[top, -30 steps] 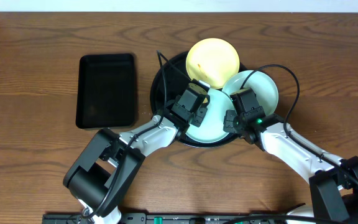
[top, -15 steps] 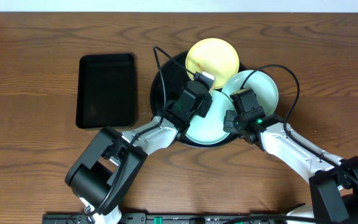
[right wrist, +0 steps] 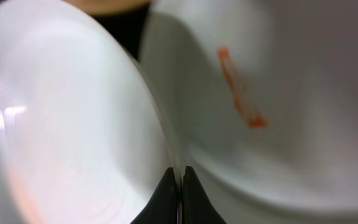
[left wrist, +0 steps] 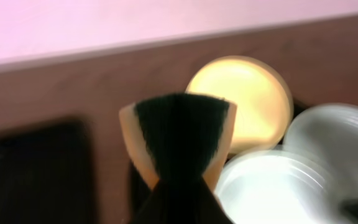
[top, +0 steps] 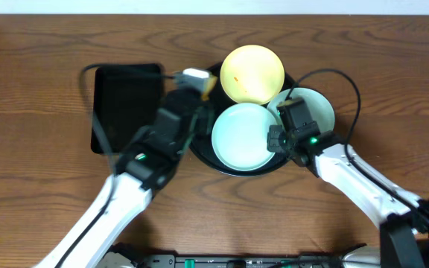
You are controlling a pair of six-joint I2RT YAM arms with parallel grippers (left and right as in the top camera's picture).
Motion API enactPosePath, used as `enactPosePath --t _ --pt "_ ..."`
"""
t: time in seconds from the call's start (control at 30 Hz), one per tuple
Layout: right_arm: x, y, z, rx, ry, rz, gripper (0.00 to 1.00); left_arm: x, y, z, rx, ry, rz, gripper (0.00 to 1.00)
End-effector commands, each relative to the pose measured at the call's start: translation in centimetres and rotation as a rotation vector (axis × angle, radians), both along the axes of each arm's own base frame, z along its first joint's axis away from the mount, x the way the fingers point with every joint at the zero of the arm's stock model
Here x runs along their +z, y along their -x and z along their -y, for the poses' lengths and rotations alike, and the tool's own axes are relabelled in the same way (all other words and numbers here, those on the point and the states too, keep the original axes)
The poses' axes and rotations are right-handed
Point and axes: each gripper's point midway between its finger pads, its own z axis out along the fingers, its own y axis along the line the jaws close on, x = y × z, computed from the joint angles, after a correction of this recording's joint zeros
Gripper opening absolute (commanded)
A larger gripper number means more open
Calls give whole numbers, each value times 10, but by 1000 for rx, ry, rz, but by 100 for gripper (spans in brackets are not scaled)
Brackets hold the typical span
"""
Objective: Clean dirty plates on tray and stack at the side
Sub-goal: 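Return the sponge to the black tray with the left gripper, then carry the pale green plate right and set it on the table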
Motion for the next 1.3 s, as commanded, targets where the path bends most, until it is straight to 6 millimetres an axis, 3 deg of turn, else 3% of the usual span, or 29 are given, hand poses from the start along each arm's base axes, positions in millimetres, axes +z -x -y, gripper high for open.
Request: enactPosePath --t 0.0,0.13,0.27,0.4,0.57,0.73,0.93,1.0,1.13,1.17,1.27 --pt "76 -19 -3 120 45 194 1 3 26 -55 208 101 -98 8" --pt "136 -27 22 100 194 375 1 -3 48 -102 336 87 -168 8" --pt "176 -35 28 98 346 543 1 -21 57 -115 345 127 -281 8" --pt "187 -33 23 92 520 601 1 -30 53 -123 340 176 -328 8" --pt "183 -21 -6 61 765 654 1 -48 41 -124 207 365 -449 8" --pt "166 -27 -26 84 780 659 1 -46 29 -130 166 419 -441 8" --pt "182 -35 -28 87 647 680 1 -43 27 -127 144 430 -431 8" --pt "188 -41 -18 80 536 648 1 -43 27 -127 143 430 -427 8" --pt "202 -57 28 38 258 555 1 -42 26 -127 142 430 -423 8" --pt "203 -62 48 4 206 534 1 -42 26 -127 142 430 -424 8" --pt "185 -72 139 -157 90 433 1 -43 26 -127 143 430 -425 8"
